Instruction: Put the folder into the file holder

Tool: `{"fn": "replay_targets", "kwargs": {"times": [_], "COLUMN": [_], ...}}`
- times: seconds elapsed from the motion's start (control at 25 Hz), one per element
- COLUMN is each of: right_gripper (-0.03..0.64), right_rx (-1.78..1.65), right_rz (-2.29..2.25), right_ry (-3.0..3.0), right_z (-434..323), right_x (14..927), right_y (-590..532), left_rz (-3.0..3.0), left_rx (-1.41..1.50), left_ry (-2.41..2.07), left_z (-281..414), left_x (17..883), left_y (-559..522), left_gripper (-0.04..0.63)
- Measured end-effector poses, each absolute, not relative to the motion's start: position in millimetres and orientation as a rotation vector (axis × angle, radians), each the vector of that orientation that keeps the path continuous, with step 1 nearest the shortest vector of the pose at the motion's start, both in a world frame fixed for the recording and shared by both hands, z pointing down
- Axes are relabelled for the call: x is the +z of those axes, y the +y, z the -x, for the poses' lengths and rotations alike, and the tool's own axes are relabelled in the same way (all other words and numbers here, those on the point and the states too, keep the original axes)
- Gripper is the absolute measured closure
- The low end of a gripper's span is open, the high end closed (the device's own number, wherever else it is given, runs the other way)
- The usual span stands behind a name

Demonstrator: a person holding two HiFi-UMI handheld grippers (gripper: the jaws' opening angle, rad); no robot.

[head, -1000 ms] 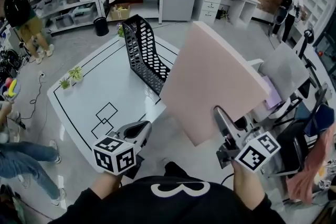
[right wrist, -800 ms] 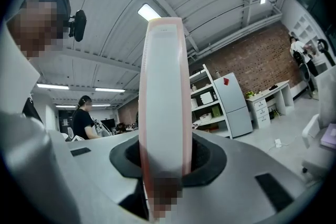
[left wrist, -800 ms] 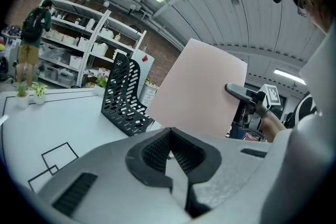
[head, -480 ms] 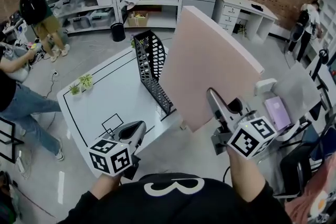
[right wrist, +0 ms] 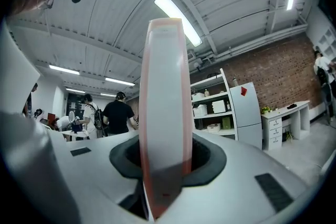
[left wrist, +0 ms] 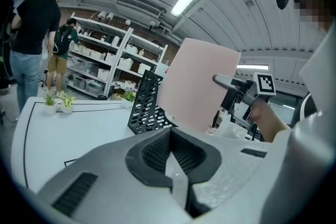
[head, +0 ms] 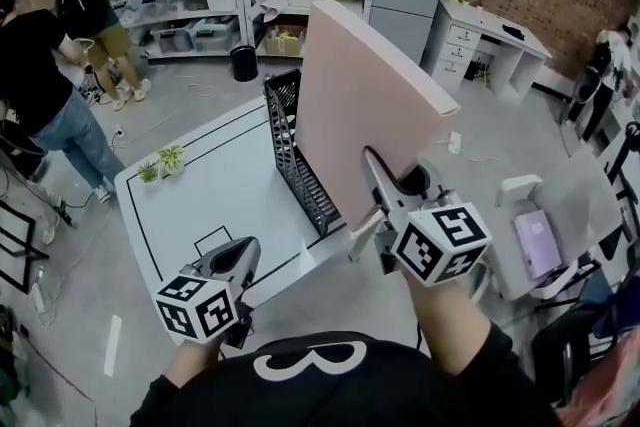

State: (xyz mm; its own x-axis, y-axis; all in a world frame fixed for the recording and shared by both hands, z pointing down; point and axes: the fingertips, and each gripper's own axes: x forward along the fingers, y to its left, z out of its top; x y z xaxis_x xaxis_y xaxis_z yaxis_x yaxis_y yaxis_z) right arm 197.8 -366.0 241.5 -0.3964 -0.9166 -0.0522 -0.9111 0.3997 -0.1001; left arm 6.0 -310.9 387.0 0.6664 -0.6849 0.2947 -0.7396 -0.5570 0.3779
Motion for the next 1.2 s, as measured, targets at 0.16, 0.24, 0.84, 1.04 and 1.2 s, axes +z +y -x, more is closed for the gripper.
{"fn": "replay_targets", "kwargs": {"times": [0.16,0.24,0.84,1.04,1.2], "right_gripper": [0.476,0.476,0.477,0.477,0.477], "right_rx": [-0.071,-0.069,-0.017,-0.043,-0.099], "right_rz": [1.657,1.644,1.604,1.6,1.618], "right_ry": [2.578,2.594,2.633,2.649,2.665], "right_z": [-194,-191,-180,-176,-176], "right_x": [249,254,284,300,319], "right_y": [-392,-402,-440,-446,-451], "left_rz": [-2.371,-2.353,-2.269,-2.25,-2.232], "left_rx": [0.144,0.135,0.096,0.096,0.099], "left_ry": [-1.18,-1.214,-1.364,-1.367,-1.363], "left_z": [0,3,12,15,16], "left_x": [390,392,410,422,428], "left_y": [-319,-322,-331,-334,-334], "left_gripper": [0.589,0.589,0.589,0.589,0.589]}}
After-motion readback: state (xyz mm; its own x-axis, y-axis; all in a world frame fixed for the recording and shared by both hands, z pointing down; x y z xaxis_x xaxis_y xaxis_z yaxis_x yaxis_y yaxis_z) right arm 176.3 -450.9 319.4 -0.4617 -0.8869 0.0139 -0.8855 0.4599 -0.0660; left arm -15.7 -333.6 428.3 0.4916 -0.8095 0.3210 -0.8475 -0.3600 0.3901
